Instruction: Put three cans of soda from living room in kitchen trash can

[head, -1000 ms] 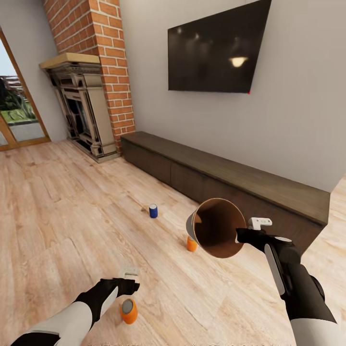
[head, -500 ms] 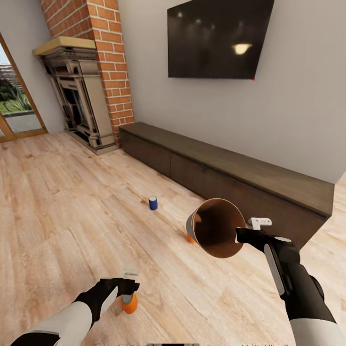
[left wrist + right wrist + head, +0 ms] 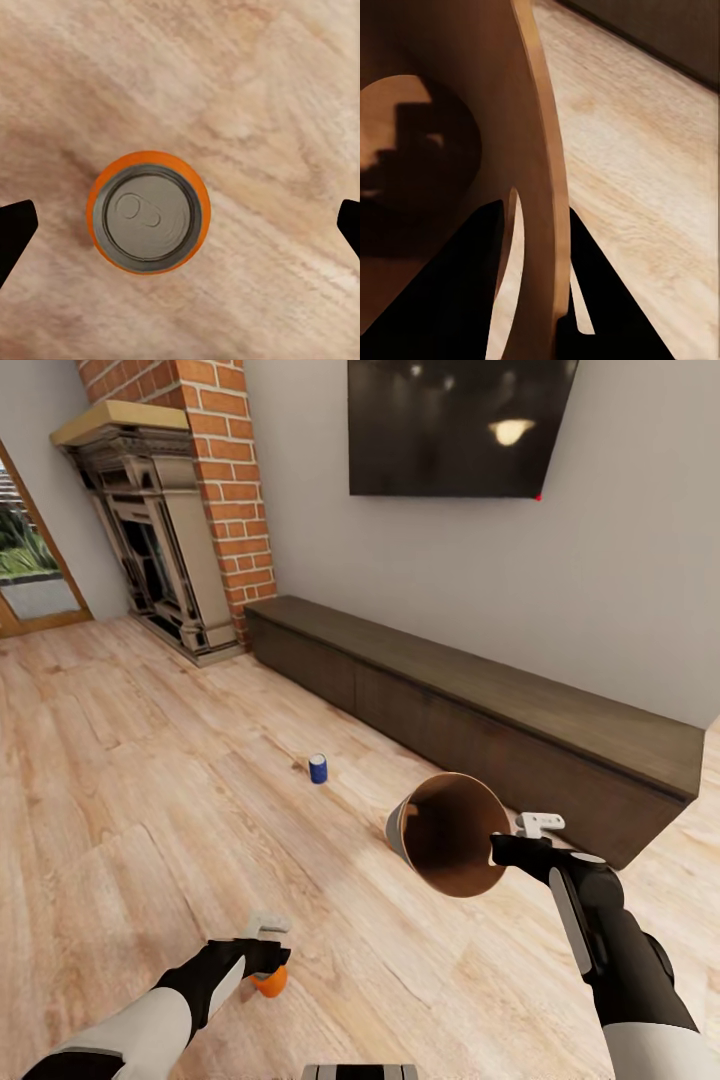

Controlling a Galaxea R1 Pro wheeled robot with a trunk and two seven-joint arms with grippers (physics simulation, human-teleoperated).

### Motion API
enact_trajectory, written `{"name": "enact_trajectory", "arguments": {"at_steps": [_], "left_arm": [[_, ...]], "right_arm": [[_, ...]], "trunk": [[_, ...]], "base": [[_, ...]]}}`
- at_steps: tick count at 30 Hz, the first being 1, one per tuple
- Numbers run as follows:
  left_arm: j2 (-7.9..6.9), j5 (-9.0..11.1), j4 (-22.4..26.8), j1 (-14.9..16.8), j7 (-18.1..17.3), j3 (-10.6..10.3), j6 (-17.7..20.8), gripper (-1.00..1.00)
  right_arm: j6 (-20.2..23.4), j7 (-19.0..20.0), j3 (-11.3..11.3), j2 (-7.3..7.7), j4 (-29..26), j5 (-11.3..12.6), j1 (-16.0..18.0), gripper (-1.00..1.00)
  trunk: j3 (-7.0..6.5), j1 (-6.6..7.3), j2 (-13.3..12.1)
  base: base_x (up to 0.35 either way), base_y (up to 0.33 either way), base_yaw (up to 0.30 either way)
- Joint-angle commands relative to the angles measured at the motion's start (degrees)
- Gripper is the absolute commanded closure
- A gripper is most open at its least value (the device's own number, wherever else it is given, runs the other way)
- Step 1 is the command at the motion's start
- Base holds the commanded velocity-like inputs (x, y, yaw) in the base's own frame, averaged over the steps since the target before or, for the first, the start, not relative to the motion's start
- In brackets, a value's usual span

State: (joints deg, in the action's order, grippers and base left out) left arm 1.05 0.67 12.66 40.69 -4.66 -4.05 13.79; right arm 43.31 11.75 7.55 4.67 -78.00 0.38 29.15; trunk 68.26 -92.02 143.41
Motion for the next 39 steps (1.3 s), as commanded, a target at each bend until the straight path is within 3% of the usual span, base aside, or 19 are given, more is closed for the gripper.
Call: {"name": "enact_trajectory", "arguments": {"at_steps": [1, 27, 39], "left_arm": [[-0.02, -0.02, 0.0, 0.0, 0.0, 0.0, -0.17, -1.0], [0.01, -0.31, 0.0, 0.0, 0.35, -0.08, -0.78, -1.0], [0.66, -0.45, 0.0, 0.0, 0.35, -0.12, -0.95, -1.0]], "right_arm": [[0.11, 0.37, -0.02, -0.01, -0.05, 1.33, 0.03, 1.0], [0.11, 0.37, -0.08, -0.01, -0.05, 1.36, -0.06, 1.0], [0.11, 0.37, 0.0, 0.07, -0.05, 1.38, -0.06, 1.0]], "trunk": [[0.04, 0.01, 0.01], [0.23, 0.01, 0.01], [1.19, 0.01, 0.01]], "base": [[0.028, 0.043, 0.0], [0.063, 0.055, 0.0], [0.0, 0.0, 0.0]]}}
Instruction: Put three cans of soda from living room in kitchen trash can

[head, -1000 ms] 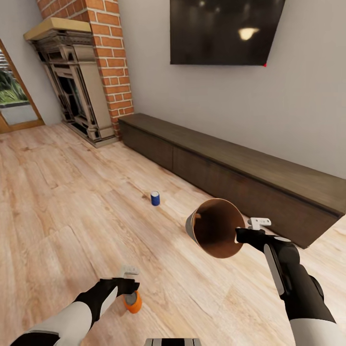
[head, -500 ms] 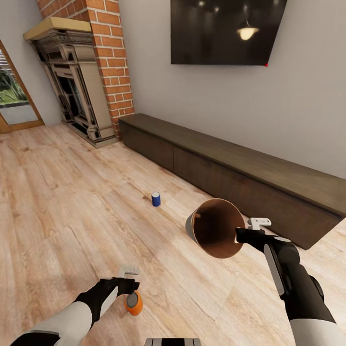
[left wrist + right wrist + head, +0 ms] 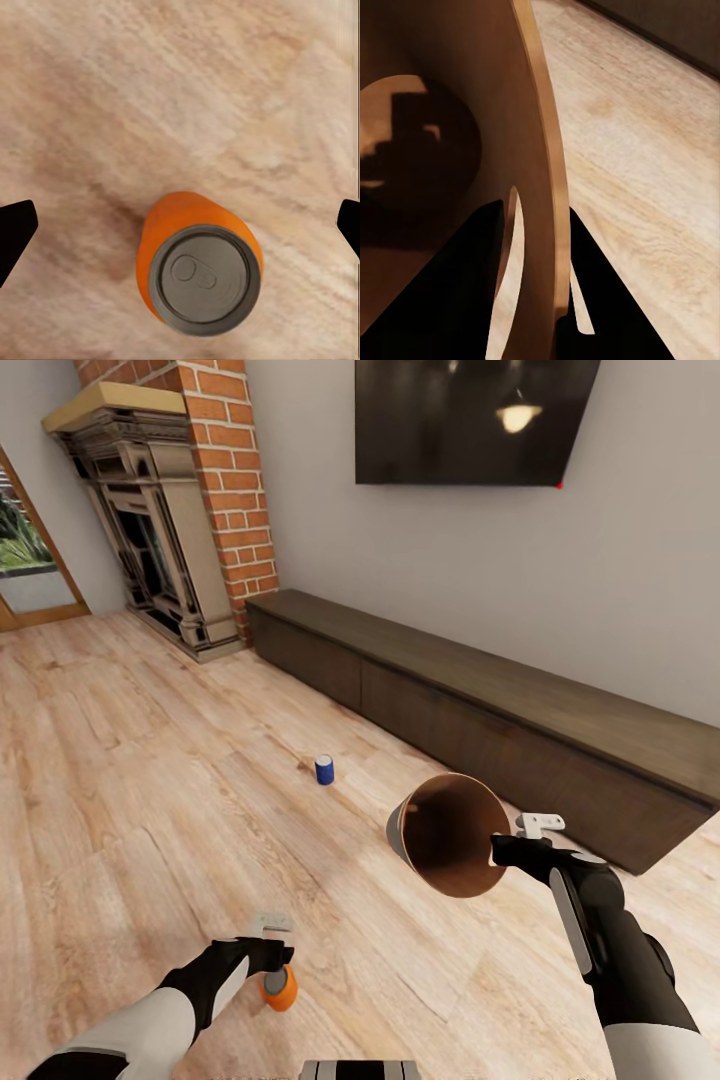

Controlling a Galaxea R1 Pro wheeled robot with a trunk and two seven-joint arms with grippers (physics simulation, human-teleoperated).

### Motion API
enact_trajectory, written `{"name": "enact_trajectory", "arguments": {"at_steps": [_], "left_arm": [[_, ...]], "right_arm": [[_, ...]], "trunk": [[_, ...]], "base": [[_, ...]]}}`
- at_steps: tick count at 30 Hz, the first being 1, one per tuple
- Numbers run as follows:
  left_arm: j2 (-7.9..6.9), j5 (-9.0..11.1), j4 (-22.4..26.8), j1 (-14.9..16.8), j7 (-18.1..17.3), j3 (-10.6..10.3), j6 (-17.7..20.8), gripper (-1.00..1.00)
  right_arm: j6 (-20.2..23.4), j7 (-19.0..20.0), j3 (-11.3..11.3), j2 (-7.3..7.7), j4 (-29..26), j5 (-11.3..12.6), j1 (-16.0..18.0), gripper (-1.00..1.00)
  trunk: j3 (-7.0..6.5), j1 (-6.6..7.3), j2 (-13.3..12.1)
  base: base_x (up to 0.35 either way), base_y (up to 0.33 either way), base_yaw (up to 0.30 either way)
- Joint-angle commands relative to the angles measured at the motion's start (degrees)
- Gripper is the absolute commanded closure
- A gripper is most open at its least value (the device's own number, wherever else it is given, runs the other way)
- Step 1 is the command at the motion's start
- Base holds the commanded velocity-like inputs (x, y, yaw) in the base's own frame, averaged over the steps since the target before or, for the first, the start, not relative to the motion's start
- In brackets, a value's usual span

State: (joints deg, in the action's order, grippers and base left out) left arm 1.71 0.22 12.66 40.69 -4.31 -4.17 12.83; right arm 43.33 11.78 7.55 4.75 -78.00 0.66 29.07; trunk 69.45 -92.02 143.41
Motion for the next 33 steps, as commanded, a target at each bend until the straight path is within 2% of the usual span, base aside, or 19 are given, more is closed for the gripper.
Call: {"name": "enact_trajectory", "arguments": {"at_steps": [1, 8, 23, 33], "left_arm": [[0.18, -0.02, 0.0, 0.0, 0.0, -0.01, 0.0, -1.0], [0.6, -0.09, -0.01, -0.24, 0.0, -0.07, 0.01, -1.0], [0.5, -0.09, 0.0, -1.14, 0.0, -0.13, 0.08, -1.0], [0.49, 0.11, 0.0, -1.14, 0.0, -0.1, 0.01, -1.0]], "right_arm": [[0.09, 0.35, 0.0, -0.01, -0.05, 1.1, -0.01, 1.0], [0.09, 0.35, -0.07, 0.0, -0.05, 1.08, -0.06, 1.0], [0.11, 0.35, -0.16, -0.16, -0.05, 1.02, -0.06, 1.0], [0.09, 0.33, -0.25, -0.18, -0.03, 1.07, -0.06, 1.0]], "trunk": [[0.08, 0.01, 0.01], [0.7, 0.01, 0.01], [2.02, 0.01, 0.01], [2.17, 0.01, 0.01]], "base": [[0.0, 0.0, 0.0], [0.0, 0.0, 0.0], [0.0, 0.0, 0.0], [0.0, 0.0, 0.0]]}}
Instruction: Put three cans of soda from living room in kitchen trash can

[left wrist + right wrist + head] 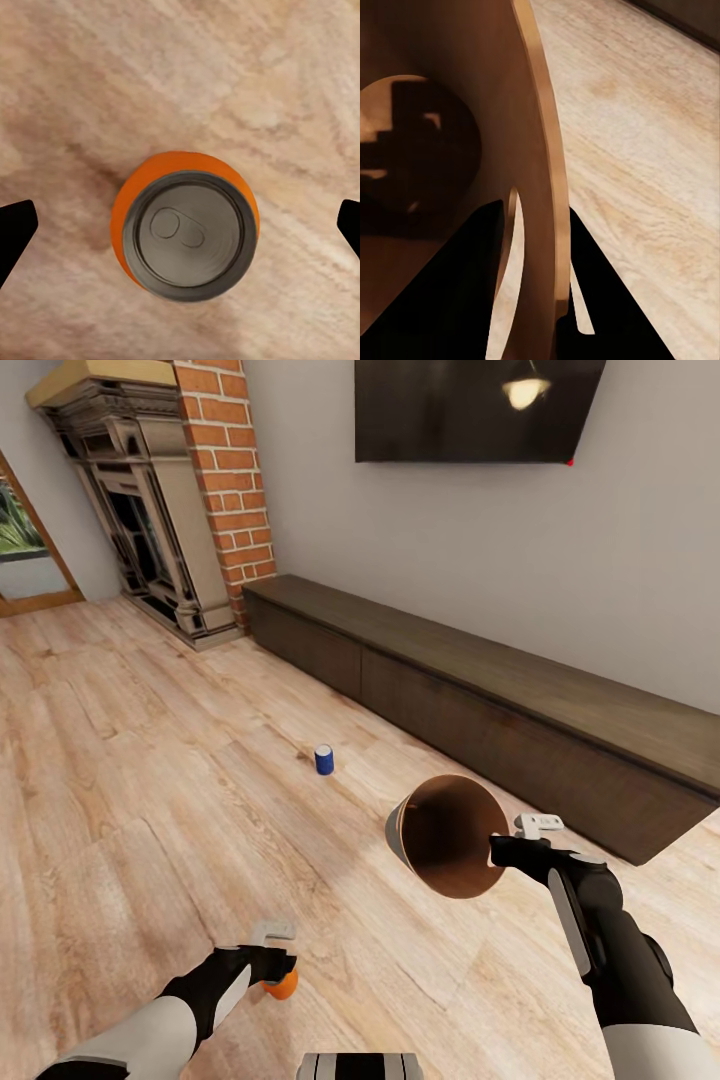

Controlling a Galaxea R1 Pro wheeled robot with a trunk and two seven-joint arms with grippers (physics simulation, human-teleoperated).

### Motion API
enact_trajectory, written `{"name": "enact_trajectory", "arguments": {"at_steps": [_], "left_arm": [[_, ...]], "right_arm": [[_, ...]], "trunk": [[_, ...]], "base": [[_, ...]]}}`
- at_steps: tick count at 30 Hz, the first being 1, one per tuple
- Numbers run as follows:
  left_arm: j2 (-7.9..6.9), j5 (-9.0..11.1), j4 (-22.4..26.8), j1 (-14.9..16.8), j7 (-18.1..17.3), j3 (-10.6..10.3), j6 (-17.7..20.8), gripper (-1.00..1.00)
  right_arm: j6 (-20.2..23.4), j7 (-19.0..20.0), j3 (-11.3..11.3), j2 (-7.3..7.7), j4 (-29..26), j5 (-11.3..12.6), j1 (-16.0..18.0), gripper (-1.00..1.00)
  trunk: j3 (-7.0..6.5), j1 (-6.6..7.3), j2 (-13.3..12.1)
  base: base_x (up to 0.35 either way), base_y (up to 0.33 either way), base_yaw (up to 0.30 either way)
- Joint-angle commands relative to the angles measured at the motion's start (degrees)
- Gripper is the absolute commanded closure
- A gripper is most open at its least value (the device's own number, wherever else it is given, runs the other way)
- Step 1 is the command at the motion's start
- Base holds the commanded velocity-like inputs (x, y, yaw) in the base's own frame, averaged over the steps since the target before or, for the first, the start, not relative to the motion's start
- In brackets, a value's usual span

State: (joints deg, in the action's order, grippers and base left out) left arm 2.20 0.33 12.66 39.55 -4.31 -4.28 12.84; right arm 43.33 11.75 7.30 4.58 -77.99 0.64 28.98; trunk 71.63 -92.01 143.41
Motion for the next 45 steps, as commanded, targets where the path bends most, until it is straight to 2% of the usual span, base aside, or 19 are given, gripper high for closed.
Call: {"name": "enact_trajectory", "arguments": {"at_steps": [1, 10, 14, 33, 45], "left_arm": [[0.0, 0.01, 0.0, 0.0, 0.0, -0.01, 0.0, -1.0], [0.06, 0.02, 0.0, 0.0, 0.0, -0.03, -0.01, -1.0], [0.07, -0.05, 0.0, 0.0, 0.0, -0.03, -0.01, -1.0], [0.09, -0.07, 0.0, 0.0, 0.0, -0.03, -0.14, -1.0], [0.06, -0.07, 0.0, 0.0, 0.0, -0.03, -0.19, -1.0]], "right_arm": [[0.09, 0.36, 0.0, -0.01, -0.04, 1.07, 0.01, 1.0], [0.09, 0.3, -0.06, -0.07, -0.05, 1.05, -0.02, 1.0], [0.09, 0.29, -0.08, -0.09, -0.05, 1.07, -0.05, 1.0], [0.09, 0.29, -0.14, -0.12, 0.02, 1.18, -0.07, 1.0], [0.11, 0.29, -0.16, -0.15, 0.03, 1.2, -0.07, 1.0]], "trunk": [[0.0, 0.01, 0.0], [0.0, 0.01, 0.0], [0.89, -0.1, 0.06], [0.97, -0.1, 0.06], [1.91, -0.1, 0.06]], "base": [[0.0, 0.0, 0.0], [0.0, 0.0, 0.0], [0.0, 0.0, 0.0], [0.0, 0.0, 0.0], [0.009, 0.0, 0.0]]}}
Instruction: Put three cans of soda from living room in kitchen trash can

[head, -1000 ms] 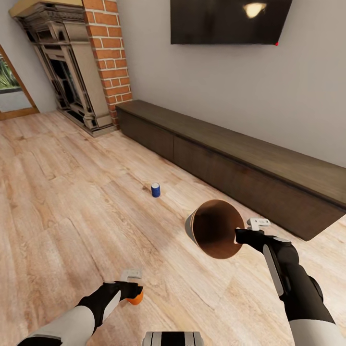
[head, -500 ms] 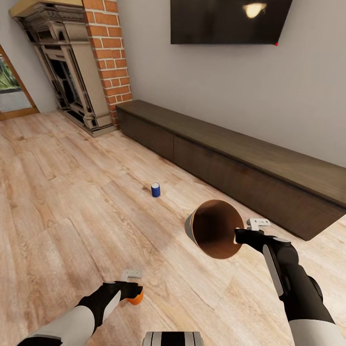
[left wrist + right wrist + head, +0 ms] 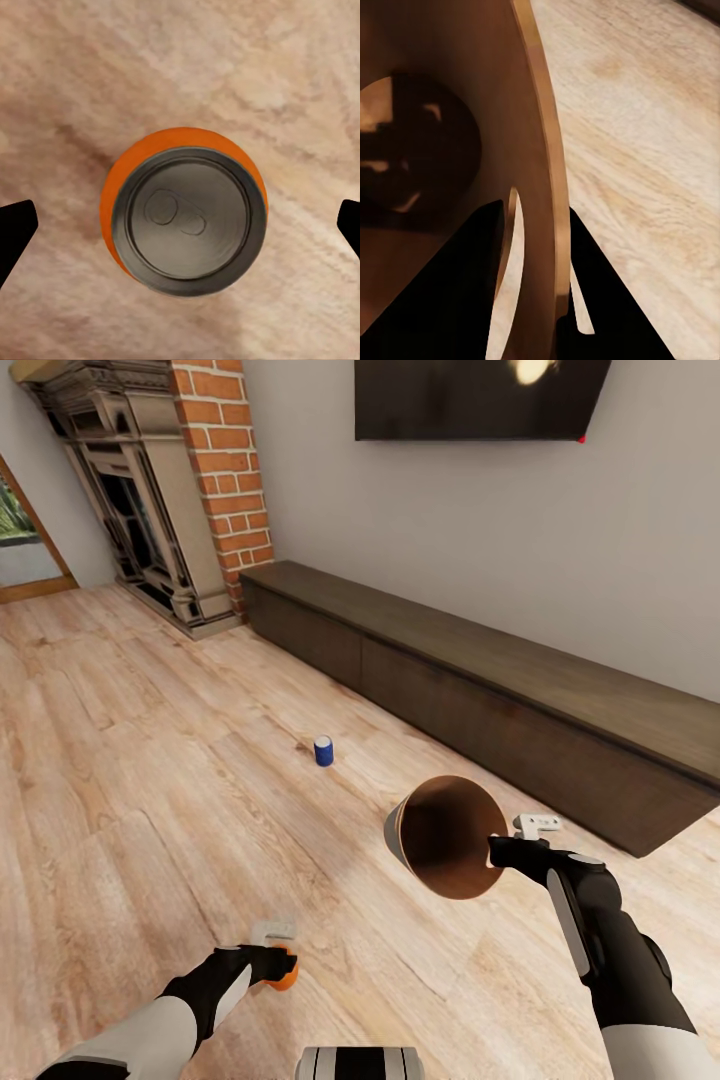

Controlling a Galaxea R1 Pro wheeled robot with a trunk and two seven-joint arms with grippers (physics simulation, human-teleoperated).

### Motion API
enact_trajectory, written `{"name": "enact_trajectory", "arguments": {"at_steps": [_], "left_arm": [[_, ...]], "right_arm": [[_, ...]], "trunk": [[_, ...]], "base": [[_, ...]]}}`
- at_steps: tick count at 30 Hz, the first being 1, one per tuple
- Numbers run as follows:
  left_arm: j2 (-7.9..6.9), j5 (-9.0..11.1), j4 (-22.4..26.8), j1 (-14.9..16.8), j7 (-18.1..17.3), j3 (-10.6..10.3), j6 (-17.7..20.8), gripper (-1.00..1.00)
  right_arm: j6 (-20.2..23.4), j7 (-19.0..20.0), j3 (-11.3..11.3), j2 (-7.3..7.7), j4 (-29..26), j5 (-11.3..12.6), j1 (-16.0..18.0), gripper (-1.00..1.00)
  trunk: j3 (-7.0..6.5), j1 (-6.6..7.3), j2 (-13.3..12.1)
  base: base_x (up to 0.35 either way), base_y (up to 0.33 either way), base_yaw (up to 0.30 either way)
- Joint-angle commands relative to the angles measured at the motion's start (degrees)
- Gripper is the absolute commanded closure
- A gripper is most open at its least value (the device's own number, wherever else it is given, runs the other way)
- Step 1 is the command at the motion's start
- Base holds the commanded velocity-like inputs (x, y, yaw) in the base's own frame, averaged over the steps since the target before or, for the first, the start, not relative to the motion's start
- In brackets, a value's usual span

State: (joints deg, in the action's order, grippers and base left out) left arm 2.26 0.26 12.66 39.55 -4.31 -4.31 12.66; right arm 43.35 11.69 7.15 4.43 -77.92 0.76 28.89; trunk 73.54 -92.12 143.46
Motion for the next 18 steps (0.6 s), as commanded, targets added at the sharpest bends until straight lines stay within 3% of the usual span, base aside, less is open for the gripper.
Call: {"name": "enact_trajectory", "arguments": {"at_steps": [1, 18], "left_arm": [[0.0, -0.02, 0.0, 0.0, 0.0, 0.0, 0.0, -1.0], [-0.02, 0.03, 0.01, 0.0, 0.0, 0.0, 0.01, -1.0]], "right_arm": [[0.08, 0.35, 0.0, -0.01, -0.04, 1.09, 0.03, 1.0], [0.08, 0.35, -0.03, -0.12, -0.04, 1.07, -0.22, 1.0]], "trunk": [[0.09, 0.01, 0.0], [0.89, 0.01, 0.0]], "base": [[0.062, 0.0, 0.0], [0.135, 0.0, 0.0]]}}
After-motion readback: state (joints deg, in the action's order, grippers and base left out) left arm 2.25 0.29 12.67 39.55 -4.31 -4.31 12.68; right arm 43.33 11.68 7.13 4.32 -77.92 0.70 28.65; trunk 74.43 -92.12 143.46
